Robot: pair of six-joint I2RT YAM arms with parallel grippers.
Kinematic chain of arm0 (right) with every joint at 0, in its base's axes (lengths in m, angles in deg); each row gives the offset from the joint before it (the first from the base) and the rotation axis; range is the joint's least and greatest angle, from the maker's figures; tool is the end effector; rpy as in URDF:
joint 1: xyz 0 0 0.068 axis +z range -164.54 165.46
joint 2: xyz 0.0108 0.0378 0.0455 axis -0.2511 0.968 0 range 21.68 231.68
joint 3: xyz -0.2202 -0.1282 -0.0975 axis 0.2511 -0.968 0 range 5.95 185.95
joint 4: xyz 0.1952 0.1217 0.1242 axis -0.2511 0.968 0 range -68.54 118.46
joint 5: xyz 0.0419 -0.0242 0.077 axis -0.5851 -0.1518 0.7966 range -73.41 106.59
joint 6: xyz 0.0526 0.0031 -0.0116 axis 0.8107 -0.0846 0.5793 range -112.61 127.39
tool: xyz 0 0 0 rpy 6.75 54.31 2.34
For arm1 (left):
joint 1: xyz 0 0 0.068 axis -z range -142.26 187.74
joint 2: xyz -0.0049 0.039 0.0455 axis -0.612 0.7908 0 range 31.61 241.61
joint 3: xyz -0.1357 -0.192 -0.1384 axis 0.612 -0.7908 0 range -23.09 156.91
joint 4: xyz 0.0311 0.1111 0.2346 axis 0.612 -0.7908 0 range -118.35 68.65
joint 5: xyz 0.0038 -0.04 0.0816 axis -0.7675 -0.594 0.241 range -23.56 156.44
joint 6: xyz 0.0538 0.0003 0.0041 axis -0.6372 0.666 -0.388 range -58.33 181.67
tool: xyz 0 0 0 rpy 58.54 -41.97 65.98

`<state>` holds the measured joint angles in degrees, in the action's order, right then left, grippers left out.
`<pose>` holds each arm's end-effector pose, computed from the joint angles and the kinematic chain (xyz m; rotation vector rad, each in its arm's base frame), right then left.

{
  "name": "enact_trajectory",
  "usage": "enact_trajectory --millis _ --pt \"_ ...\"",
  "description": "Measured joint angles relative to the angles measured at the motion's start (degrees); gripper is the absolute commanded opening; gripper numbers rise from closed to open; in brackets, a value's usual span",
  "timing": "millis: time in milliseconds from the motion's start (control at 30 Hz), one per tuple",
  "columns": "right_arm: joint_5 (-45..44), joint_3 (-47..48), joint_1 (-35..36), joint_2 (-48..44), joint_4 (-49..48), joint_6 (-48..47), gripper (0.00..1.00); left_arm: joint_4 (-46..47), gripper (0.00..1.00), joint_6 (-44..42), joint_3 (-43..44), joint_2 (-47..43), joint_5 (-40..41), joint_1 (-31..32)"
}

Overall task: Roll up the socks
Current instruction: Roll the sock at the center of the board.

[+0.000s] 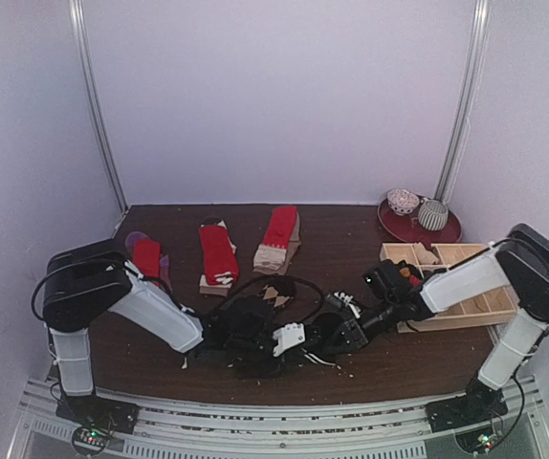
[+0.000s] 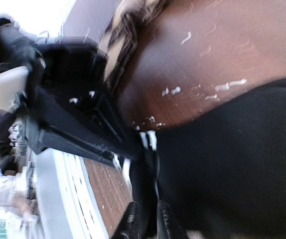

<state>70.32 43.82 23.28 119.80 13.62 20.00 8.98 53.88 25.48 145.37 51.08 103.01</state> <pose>0.2107 0.1998 0.1166 -0.9776 2.3730 1.5261 0.1472 -0.3424 0.0960 1.4866 1.7370 -0.8422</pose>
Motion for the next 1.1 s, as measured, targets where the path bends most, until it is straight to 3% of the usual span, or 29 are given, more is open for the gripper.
enact_trajectory --millis 200,367,700,1100 --pt "-16.22 -9.81 -1.20 -27.63 -6.73 3.37 0.25 -14.82 0.00 7.13 5.60 -1.88 2.56 -0.02" --pt "-29.16 -20.92 7.63 -38.82 -18.16 3.85 0.26 -24.68 0.00 11.72 11.39 -0.76 -0.22 -0.90" --pt "-53.42 -28.61 28.79 -30.18 -32.09 -5.42 0.28 -27.34 0.00 17.79 14.56 2.32 -11.54 -4.83" --pt "-62.29 -23.04 34.12 -14.88 -37.07 -17.11 0.31 -26.01 0.00 19.15 14.60 3.58 -16.92 -6.47"
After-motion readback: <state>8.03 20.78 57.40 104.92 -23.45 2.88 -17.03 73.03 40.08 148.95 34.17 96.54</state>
